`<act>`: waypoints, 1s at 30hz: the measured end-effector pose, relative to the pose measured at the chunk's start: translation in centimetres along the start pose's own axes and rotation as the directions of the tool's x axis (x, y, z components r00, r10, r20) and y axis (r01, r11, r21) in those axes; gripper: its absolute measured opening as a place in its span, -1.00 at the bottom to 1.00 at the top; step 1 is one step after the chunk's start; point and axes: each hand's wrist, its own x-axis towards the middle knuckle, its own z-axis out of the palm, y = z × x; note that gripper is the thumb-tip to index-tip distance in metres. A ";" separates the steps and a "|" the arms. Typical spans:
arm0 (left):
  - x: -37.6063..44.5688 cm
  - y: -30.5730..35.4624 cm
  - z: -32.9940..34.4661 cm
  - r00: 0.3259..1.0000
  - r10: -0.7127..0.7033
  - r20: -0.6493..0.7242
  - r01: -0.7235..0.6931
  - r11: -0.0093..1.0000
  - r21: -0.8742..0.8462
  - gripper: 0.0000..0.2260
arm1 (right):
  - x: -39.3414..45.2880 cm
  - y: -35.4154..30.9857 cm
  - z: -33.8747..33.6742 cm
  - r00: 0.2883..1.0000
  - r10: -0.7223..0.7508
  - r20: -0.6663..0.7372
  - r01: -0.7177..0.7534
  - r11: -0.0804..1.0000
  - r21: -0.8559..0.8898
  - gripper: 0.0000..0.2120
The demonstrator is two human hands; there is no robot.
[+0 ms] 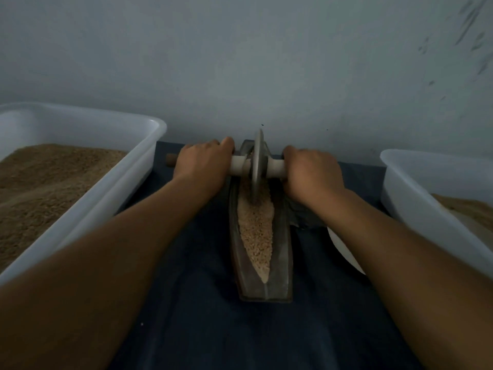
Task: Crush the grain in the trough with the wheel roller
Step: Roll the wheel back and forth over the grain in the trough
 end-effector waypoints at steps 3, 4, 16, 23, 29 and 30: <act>-0.2 -0.2 0.4 1.000 -0.015 0.017 0.015 1.000 0.005 -0.73 | 0.5 -0.2 0.3 1.000 0.011 -0.007 -0.011 1.000 0.006 -0.86; -0.5 0.0 0.4 1.000 -0.015 0.010 0.015 1.000 0.026 -0.73 | 0.4 -0.2 0.3 1.000 0.013 -0.009 -0.013 1.000 0.007 -0.86; -9.2 1.0 -2.5 0.965 0.114 -0.237 -0.126 0.991 -0.037 -0.78 | -8.4 -1.6 -3.7 0.995 -0.010 -0.099 0.017 0.997 0.071 -0.86; -13.0 1.1 -4.0 0.967 0.107 -0.232 -0.121 0.992 -0.046 -0.75 | -10.7 -2.4 -6.4 0.992 -0.055 -0.112 0.067 0.992 0.106 -0.83; -11.3 1.7 -3.4 0.974 0.130 -0.186 -0.125 0.991 0.041 -0.77 | -9.9 -1.6 -3.8 0.997 -0.027 -0.073 0.035 0.994 0.101 -0.82; -10.5 1.7 -3.2 0.976 0.132 -0.174 -0.125 0.991 0.051 -0.75 | -9.3 -1.4 -3.1 0.998 -0.020 -0.059 0.026 0.995 0.094 -0.80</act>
